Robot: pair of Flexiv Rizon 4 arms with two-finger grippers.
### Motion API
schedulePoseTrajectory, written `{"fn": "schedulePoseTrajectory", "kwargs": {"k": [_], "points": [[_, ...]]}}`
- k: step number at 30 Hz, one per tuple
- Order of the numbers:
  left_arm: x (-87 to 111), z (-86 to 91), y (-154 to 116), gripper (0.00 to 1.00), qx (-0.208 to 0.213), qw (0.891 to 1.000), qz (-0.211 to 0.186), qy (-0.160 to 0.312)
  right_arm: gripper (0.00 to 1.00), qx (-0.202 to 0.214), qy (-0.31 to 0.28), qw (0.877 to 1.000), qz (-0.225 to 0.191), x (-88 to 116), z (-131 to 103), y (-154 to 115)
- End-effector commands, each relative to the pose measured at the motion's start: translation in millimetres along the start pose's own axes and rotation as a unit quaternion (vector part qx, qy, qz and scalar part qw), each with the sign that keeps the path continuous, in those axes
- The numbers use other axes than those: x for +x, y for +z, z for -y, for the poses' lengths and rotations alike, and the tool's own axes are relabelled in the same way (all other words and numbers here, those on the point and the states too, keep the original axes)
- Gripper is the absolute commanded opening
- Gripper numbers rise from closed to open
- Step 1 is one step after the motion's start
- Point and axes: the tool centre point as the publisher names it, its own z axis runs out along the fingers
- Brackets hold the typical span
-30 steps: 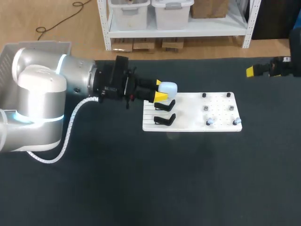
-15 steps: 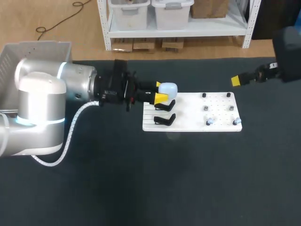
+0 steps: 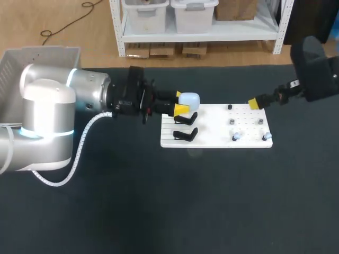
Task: Pick up each earbud case from the left stands, insert the matching earbuds, close the lid, and place the case in the box.
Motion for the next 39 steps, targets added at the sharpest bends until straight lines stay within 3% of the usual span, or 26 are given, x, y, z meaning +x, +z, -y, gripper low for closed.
{"fn": "schedulePoseTrajectory", "kwargs": {"k": [1, 21, 39], "points": [[0.3, 0.2, -0.2, 0.0, -0.003, 1.0, -0.004, 0.005, 1.0, 0.023, -0.003, 1.0, -0.002, -1.7, -15.6, -1.1], [1.6, 1.1, -3.6, 0.0, -0.006, 1.0, 0.004, 0.013, 1.0, 0.047, -0.015, 0.998, -0.047, -24.6, -63.6, 33.4], [1.6, 1.1, -3.6, 0.0, -0.006, 1.0, 0.004, 0.013, 1.0, 0.05, 0.004, 0.994, -0.093, -37.3, -73.1, 76.2]]}}
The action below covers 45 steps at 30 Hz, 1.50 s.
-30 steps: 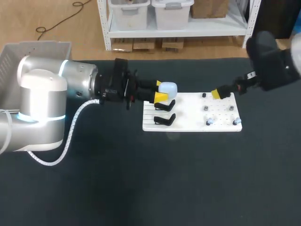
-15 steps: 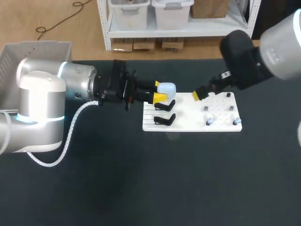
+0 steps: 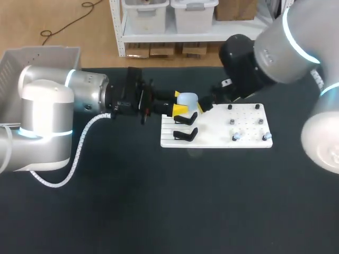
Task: Pick up each earbud case from the left stands, insert the matching earbuds, close the lid, and place the case in the box.
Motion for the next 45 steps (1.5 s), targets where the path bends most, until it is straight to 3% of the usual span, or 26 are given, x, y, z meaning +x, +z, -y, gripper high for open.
{"fn": "schedulePoseTrajectory", "kwargs": {"k": [1, 45], "points": [[0.4, 1.4, -0.5, 0.0, -0.002, 1.0, 0.001, 0.001, 1.0, -0.001, 0.002, 1.0, -0.009, -10.2, -1.4, 12.0], [0.4, 1.4, -0.5, 0.0, -0.002, 1.0, 0.001, 0.001, 1.0, 0.01, 0.02, 0.999, -0.031, -21.2, 9.5, 39.6]]}}
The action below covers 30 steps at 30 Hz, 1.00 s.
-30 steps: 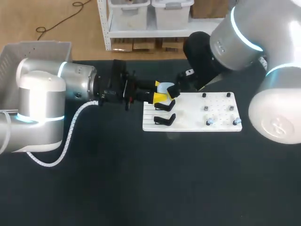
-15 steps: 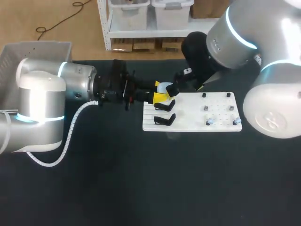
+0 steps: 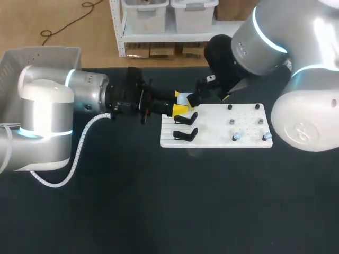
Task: Pick up each earbud case from the left stands, insert the matching earbuds, close the lid, and place the case in the box.
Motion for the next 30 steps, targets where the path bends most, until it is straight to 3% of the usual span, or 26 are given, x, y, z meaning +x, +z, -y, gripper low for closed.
{"fn": "schedulePoseTrajectory", "kwargs": {"k": [1, 15, 23, 30], "points": [[0.4, 1.4, -0.3, 0.0, -0.002, 1.0, 0.001, 0.001, 1.0, 0.004, 0.001, 1.0, 0.0, -1.4, -0.3, 0.8], [0.4, 1.4, -0.3, 0.0, -0.002, 1.0, 0.001, 0.001, 1.0, 0.019, 0.007, 0.999, 0.025, -14.6, 7.7, -14.6], [0.4, 1.4, -0.3, 0.0, -0.002, 1.0, 0.001, 0.001, 1.0, 0.053, -0.03, 0.995, 0.083, -18.5, 13.3, -46.6], [0.4, 1.4, -0.3, 0.0, -0.002, 1.0, 0.001, 0.001, 1.0, 0.089, -0.036, 0.992, 0.086, -1.0, 48.2, -63.0]]}}
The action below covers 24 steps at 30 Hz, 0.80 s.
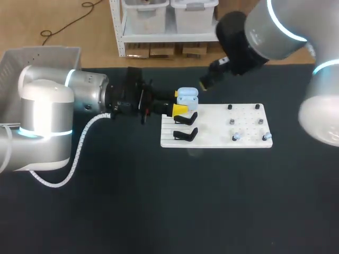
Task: Pick up each earbud case from the left stands, insert the matching earbuds, close the lid, and place the case in the box.
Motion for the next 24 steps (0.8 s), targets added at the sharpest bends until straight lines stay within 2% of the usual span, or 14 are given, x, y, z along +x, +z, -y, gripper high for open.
{"fn": "schedulePoseTrajectory", "kwargs": {"k": [1, 10, 20, 24], "points": [[0.0, 1.2, -0.1, 0.0, -0.003, 1.0, 0.003, 0.005, 1.0, 0.029, 0.009, 0.999, 0.027, 24.6, 19.5, -14.2], [-1.9, 0.8, 0.4, 0.0, 0.001, 1.0, 0.014, 0.025, 1.0, 0.063, 0.015, 0.998, -0.026, 56.1, 54.6, -17.9], [-2.8, 0.4, 0.4, 0.0, 0.001, 0.999, 0.015, 0.028, 1.0, 0.051, 0.025, 0.99, -0.131, 101.8, 75.6, -3.1], [-2.8, 0.4, 0.4, 0.0, 0.001, 0.999, 0.015, 0.028, 1.0, 0.046, 0.027, 0.985, -0.163, 114.6, 76.9, 1.5]]}}
